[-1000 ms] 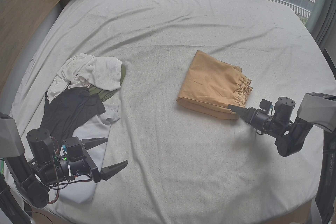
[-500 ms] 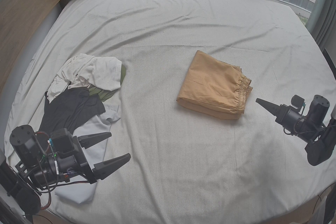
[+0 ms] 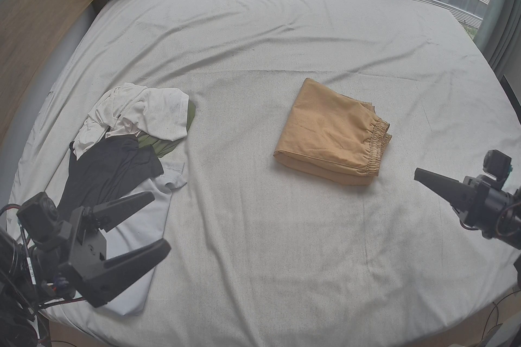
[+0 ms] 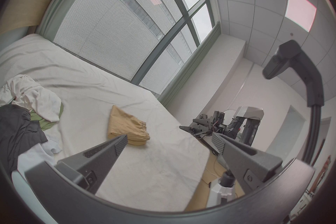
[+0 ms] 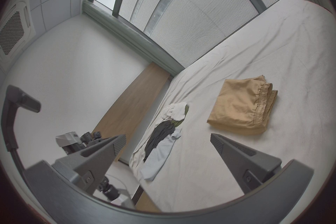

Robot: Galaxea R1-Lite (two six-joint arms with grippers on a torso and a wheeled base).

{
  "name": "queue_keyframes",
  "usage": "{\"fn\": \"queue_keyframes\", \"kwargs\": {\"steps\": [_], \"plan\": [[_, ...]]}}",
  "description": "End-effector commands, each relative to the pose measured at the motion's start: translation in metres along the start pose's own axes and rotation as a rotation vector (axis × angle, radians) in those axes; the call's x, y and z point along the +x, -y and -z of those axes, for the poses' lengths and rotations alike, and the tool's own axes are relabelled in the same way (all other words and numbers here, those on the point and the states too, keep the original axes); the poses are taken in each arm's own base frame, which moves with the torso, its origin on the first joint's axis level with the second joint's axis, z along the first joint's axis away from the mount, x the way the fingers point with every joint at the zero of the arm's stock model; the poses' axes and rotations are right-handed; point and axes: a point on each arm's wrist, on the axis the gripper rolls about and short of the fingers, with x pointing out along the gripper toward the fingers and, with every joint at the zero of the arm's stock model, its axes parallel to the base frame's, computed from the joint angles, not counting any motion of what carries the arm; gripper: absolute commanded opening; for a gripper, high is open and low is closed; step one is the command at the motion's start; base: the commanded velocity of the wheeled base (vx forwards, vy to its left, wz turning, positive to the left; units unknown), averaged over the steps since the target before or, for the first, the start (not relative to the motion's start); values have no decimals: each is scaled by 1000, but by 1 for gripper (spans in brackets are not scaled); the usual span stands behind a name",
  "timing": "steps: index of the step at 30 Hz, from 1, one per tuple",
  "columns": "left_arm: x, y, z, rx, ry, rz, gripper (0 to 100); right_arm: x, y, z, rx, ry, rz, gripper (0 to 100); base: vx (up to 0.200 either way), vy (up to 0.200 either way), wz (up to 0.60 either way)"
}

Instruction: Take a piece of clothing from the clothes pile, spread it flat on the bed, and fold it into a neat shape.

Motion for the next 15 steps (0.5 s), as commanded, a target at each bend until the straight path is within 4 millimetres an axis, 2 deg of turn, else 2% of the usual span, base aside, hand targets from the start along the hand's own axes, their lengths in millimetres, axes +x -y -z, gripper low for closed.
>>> {"fn": "queue_keyframes", "kwargs": {"steps": [1, 4, 10, 15], "plan": [[-28, 24, 0, -34, -7, 44, 100, -54, -49, 4, -143, 39, -80, 100, 0, 0, 0], [-34, 26, 5, -55, -52, 22, 100, -72, -56, 9, -185, 49, -46, 100, 0, 0, 0], [-61, 34, 12, -76, -63, -116, 100, -119, -73, 28, -209, 123, 73, 100, 0, 0, 0], [-87, 40, 18, -63, -39, -209, 100, -142, -86, 45, -265, 202, 117, 100, 0, 0, 0]]}}
